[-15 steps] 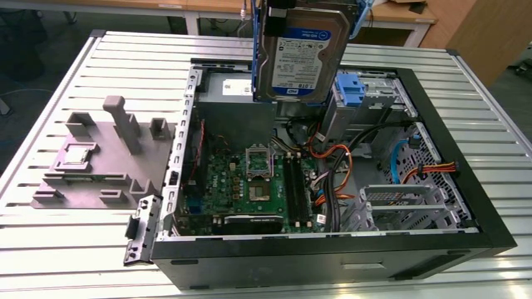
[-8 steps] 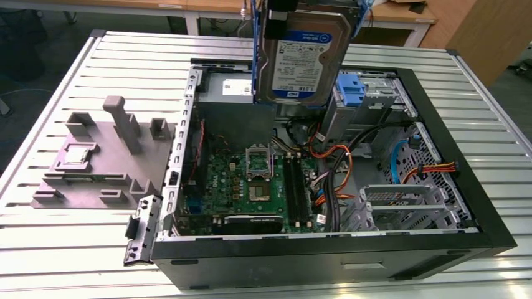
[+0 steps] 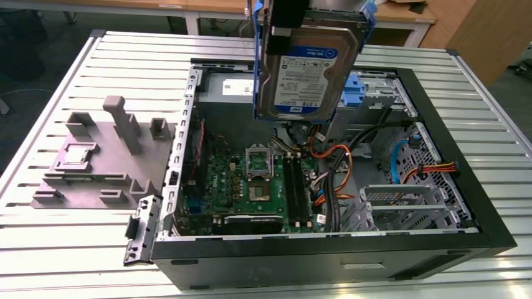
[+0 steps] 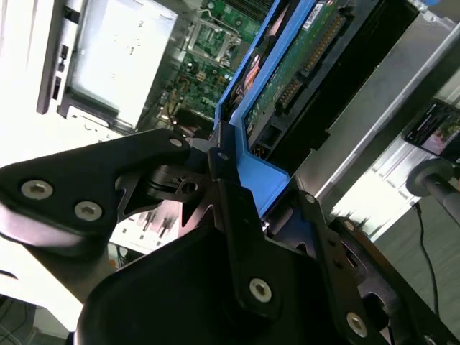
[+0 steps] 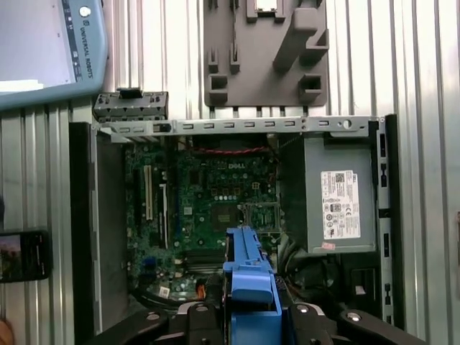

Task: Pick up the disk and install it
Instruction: 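Insert the disk into the insertion slot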

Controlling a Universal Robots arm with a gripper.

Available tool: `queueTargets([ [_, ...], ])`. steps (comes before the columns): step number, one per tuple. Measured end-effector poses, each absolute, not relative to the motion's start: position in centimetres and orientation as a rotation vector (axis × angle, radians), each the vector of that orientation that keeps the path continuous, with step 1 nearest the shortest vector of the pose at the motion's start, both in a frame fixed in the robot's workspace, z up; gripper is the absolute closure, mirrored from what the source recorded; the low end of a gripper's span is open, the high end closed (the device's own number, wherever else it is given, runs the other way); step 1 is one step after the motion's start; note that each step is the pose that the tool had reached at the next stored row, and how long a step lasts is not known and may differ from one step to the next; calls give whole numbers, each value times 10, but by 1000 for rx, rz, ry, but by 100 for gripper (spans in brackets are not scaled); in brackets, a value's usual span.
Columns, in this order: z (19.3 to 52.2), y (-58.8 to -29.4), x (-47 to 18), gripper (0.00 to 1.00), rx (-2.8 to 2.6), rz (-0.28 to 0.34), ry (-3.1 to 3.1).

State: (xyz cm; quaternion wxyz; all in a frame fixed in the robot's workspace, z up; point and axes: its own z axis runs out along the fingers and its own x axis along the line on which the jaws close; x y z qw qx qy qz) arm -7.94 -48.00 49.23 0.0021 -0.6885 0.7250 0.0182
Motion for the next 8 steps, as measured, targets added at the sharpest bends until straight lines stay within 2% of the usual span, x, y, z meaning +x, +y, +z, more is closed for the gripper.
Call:
queueTargets([
  [8, 491, -482, -48, 63, -2160, 57, 2275],
])
